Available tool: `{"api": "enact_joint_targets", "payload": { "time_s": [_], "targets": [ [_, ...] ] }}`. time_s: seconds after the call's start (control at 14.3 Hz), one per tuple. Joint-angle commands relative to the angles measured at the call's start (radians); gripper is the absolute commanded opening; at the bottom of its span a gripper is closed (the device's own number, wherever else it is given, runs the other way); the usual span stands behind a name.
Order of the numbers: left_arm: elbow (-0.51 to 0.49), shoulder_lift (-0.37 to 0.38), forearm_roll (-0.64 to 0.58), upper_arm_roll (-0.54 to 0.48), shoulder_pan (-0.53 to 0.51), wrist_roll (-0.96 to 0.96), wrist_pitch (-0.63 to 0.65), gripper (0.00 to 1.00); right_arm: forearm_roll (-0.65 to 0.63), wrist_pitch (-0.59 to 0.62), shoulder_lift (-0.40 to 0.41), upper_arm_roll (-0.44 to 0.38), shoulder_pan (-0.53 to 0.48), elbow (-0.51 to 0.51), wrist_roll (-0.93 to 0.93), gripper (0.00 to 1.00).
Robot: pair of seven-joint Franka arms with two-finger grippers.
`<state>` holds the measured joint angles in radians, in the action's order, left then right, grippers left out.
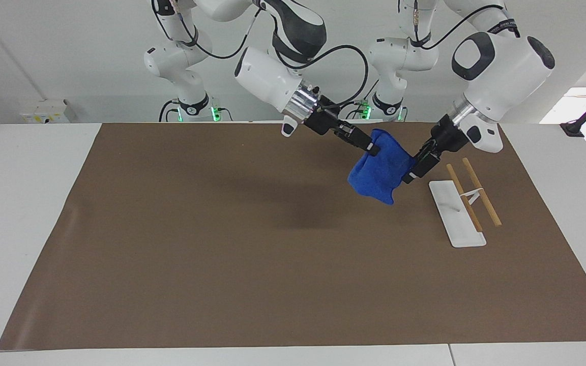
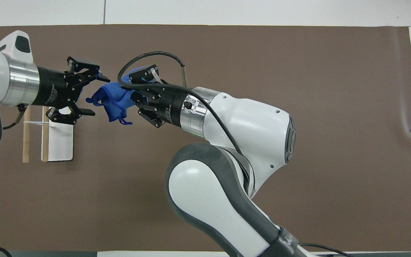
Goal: Right arm passes towel to left arm to hang
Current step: 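Hold the towel out with the right gripper while the left gripper grasps it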
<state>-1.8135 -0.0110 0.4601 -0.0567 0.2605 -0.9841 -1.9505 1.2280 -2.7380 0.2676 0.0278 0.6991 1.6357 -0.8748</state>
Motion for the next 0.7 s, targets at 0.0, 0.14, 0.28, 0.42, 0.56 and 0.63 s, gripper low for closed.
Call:
{"api": "enact_joint_targets", "payload": {
  "time_s": [0.0, 0.14, 0.28, 0.42, 0.56, 0.63],
  "targets": [
    [-0.038, 0.023, 0.035, -0.006, 0.016, -0.076, -0.044, 0.0, 0.011, -0.017, 0.002, 0.0, -0.001, -0.004, -0.009, 0.0],
    [-0.036, 0.023, 0.041, -0.009, 0.014, -0.107, -0.044, 0.0, 0.011, -0.019, 0.002, 0.0, -0.001, -0.004, -0.009, 0.0],
    [-0.03, 0.02, 0.041, -0.011, 0.007, -0.108, -0.044, 0.0, 0.011, -0.017, 0.004, 0.0, -0.004, -0.002, -0.007, 0.0],
    [-0.027, 0.019, 0.04, -0.012, 0.0, -0.104, -0.044, 0.0, 0.011, -0.019, 0.004, 0.0, -0.004, -0.002, -0.007, 0.0],
    [-0.021, 0.02, 0.028, -0.015, -0.001, -0.096, -0.045, 0.0, 0.011, -0.019, 0.002, 0.0, -0.007, -0.002, -0.007, 0.0],
    [-0.017, 0.02, 0.026, -0.02, -0.003, -0.094, -0.042, 0.0, 0.011, -0.019, 0.004, 0.0, -0.01, -0.002, -0.007, 0.0]
  ]
}}
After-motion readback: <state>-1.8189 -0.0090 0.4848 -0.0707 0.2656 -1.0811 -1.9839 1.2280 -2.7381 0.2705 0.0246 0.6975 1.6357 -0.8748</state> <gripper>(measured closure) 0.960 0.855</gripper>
